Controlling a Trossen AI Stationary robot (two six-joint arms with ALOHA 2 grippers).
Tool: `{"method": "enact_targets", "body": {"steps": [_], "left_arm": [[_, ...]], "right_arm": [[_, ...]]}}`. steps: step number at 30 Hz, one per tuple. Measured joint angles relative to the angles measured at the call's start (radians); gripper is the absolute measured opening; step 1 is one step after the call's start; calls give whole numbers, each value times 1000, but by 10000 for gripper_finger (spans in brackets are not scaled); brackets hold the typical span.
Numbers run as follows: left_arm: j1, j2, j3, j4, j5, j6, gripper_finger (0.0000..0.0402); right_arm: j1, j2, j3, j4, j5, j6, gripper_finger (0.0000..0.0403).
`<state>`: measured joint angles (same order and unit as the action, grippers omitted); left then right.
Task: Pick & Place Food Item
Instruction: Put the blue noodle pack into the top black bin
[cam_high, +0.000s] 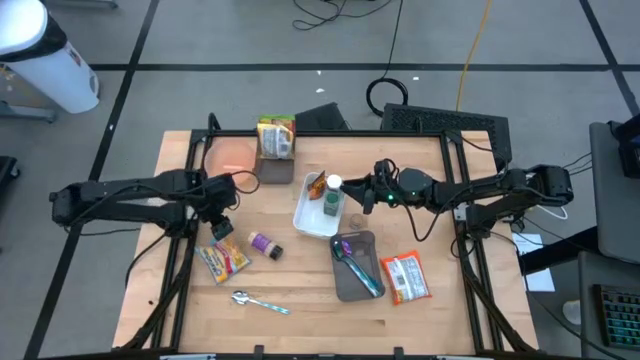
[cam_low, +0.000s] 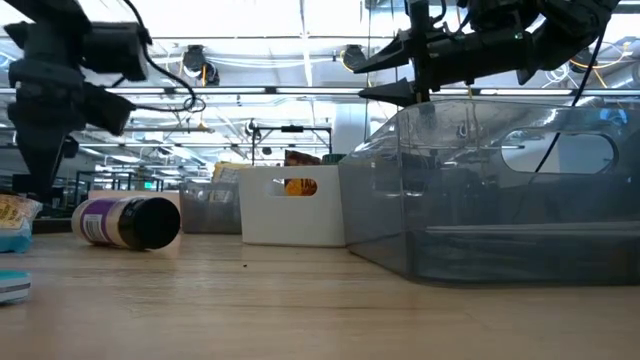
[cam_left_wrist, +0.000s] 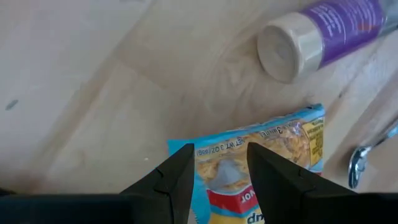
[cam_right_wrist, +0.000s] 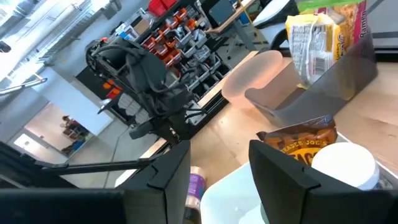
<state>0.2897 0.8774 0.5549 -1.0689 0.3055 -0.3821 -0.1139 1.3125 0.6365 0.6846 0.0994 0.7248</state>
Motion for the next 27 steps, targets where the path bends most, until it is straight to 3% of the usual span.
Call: {"method": "enact_targets", "body": {"steps": [3,16,27], "left_arm": [[45,54,0,-3,35,35,157],[171,271,0,-4,13,21,157],[182,294,0,-3,186,7,157]], "right_arm": [[4,0,0,0,1,1,155],[5,0,0,0,0,16,155],[5,0,0,0,0,15,155]]}}
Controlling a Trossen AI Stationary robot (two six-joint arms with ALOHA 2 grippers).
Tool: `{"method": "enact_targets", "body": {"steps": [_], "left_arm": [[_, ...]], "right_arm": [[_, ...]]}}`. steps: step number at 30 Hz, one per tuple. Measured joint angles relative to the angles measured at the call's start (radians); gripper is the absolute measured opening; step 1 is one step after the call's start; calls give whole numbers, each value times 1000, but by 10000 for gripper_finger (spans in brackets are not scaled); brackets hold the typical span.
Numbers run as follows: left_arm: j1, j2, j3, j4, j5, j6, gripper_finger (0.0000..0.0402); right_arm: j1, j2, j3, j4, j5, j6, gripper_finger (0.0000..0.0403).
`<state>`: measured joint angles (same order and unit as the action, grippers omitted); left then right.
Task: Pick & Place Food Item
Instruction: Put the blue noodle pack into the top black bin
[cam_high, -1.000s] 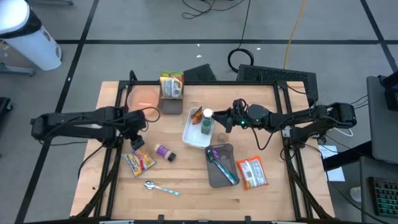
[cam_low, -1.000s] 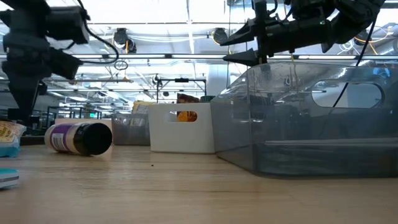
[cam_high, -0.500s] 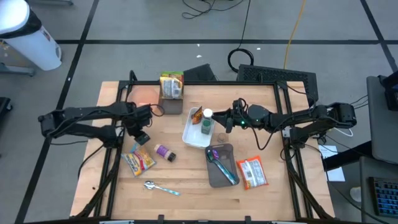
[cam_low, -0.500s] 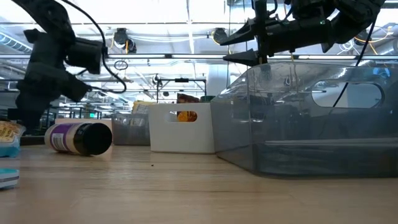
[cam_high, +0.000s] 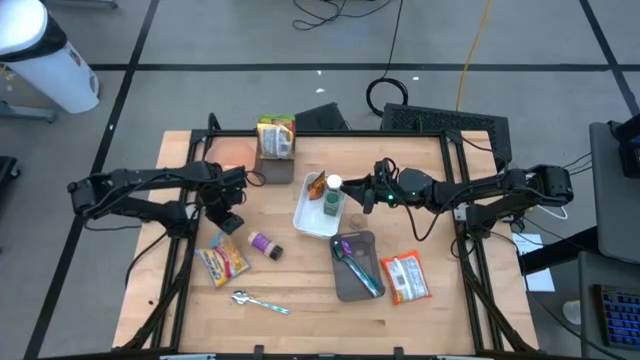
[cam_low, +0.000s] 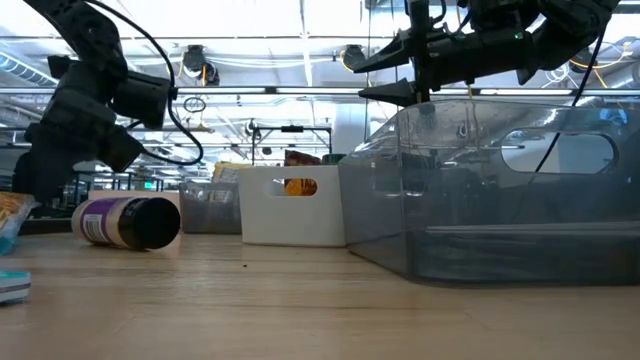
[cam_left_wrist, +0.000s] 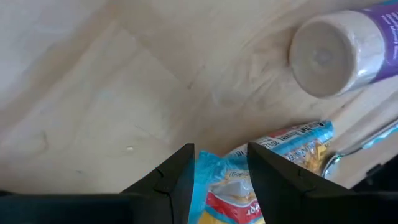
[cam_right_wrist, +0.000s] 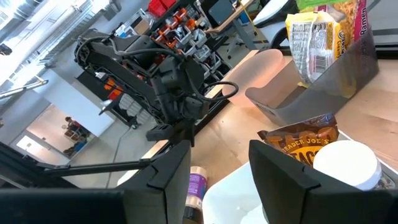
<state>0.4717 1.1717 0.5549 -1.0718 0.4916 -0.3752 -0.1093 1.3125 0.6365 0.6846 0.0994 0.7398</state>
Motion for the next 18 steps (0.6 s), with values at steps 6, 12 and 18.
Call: {"method": "enact_targets", "body": {"steps": [6,12,18], "left_arm": [[-1,0,0,-32,63,26,142],[-16,0,0,-96,86,67,52],[-19,0,0,-156,165,149,10]], "right_arm": [[-1,0,0,-1,0,-16,155],[-1,0,0,-2,0,-22,155],[-1,0,0,-6,0,-30,155]]}}
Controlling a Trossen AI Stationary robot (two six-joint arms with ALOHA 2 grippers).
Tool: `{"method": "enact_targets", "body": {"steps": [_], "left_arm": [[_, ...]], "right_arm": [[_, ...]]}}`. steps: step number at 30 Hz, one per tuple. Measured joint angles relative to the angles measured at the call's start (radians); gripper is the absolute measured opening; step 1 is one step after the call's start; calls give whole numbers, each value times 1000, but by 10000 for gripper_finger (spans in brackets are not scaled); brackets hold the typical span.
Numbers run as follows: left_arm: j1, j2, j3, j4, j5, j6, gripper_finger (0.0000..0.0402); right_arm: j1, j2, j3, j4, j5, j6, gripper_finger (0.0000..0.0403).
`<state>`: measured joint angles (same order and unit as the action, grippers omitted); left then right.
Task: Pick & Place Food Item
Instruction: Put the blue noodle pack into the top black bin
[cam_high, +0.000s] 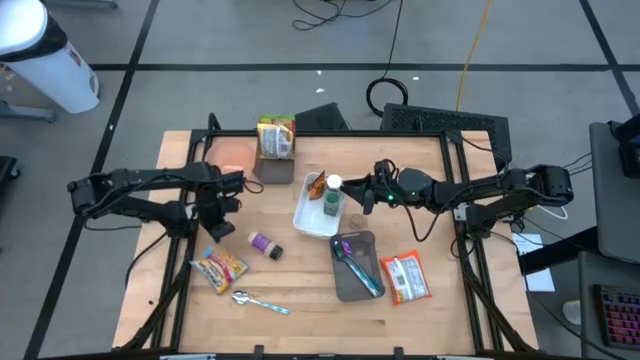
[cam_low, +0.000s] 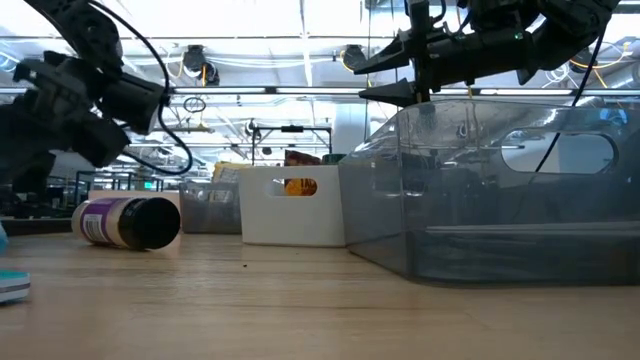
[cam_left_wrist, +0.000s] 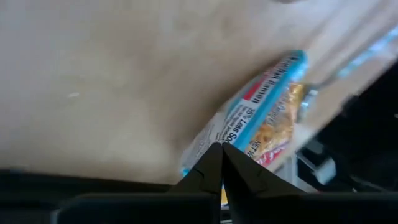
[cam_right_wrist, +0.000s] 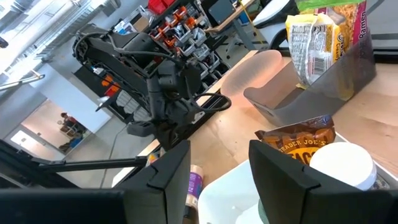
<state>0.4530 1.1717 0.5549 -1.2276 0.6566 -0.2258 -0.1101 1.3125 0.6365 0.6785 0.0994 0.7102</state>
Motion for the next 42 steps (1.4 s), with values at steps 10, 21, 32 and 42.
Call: {"method": "enact_targets", "body": {"steps": [10,21,32,42], "left_arm": [[4,0,142,46,-19,72,4],[53,0,343,70,-143,94,3],[53,0,352,110,-144,116,1],[29,0,406,236,-134,89,1]], "right_arm": [[0,0,0,-1,0,-16,155],[0,0,0,8,-30,-19,155],[86,0,96,-21,4,-328,155],[50,179,348,-244,-106,-405,155]]}}
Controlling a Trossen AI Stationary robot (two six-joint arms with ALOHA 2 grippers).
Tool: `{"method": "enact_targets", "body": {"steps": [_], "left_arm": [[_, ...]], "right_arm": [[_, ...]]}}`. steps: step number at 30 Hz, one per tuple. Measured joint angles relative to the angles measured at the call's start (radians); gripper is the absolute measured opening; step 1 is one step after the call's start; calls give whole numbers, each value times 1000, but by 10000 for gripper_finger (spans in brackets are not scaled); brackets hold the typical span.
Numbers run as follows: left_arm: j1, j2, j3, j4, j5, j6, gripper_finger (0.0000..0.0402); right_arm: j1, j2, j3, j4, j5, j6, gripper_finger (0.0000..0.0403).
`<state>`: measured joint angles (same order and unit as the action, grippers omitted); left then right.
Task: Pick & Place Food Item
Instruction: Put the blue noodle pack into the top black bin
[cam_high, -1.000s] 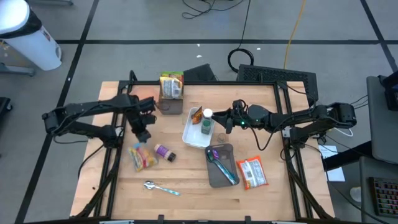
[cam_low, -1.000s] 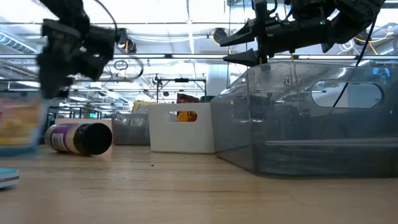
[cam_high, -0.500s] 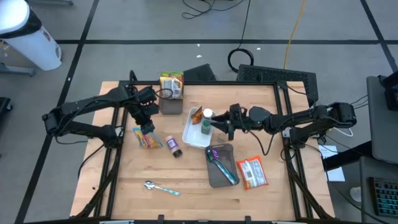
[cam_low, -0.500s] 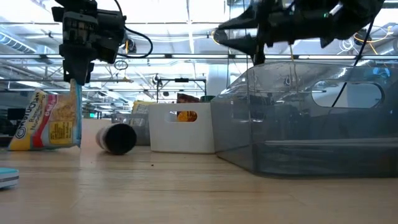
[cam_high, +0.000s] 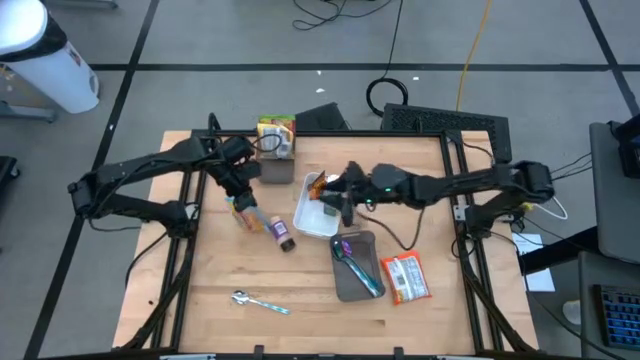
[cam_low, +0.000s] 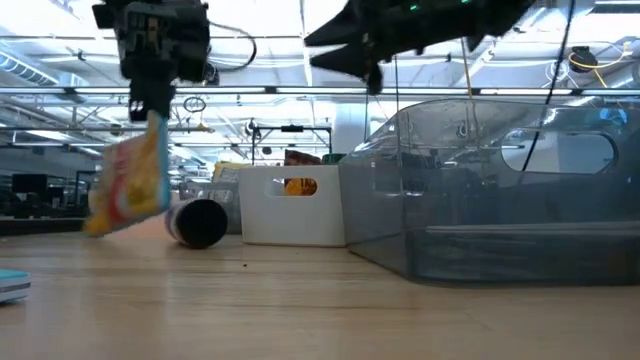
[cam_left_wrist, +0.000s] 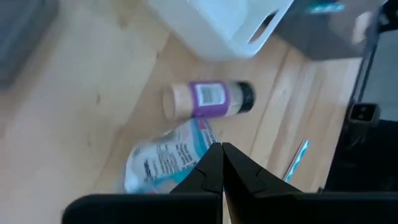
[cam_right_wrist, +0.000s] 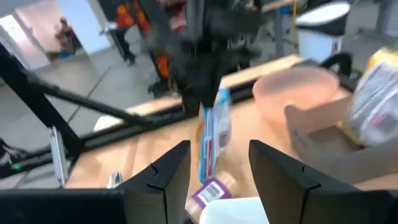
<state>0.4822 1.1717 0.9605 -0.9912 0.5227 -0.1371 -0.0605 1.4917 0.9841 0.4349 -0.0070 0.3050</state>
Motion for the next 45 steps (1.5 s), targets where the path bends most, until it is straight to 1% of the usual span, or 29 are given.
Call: {"method": "enact_targets", "body": {"steps": [2,5,8,9,13,16,22,26,32,37,45], "left_arm": [[-2,0,40,-1,-9,0,0],[-9,0,101,0,-35,-7,0],[-13,0,144,-2,-38,-23,0],[-13,0,155,-1,-38,-27,0],[-12,2,183,4,-44,-50,0],[-13,23,205,8,-45,-60,0],[-51,121,280,52,-47,-42,0],[-77,197,366,61,-45,-7,0],[-98,287,491,60,-46,29,0],[-109,323,551,42,-53,47,0],[-128,329,565,97,-36,46,0]], "right_arm": [[0,57,42,-6,-22,-8,155],[1,126,106,0,-22,-30,155],[1,171,159,-4,-15,-59,155],[1,183,177,-1,3,-65,155],[1,193,233,-56,60,-100,155],[0,192,265,-90,61,-142,155],[1,192,286,-97,57,-148,155],[1,193,286,-135,58,-127,155],[1,192,286,-124,58,-107,155],[1,191,286,-128,67,-84,155],[2,193,285,-134,69,-89,155]]}}
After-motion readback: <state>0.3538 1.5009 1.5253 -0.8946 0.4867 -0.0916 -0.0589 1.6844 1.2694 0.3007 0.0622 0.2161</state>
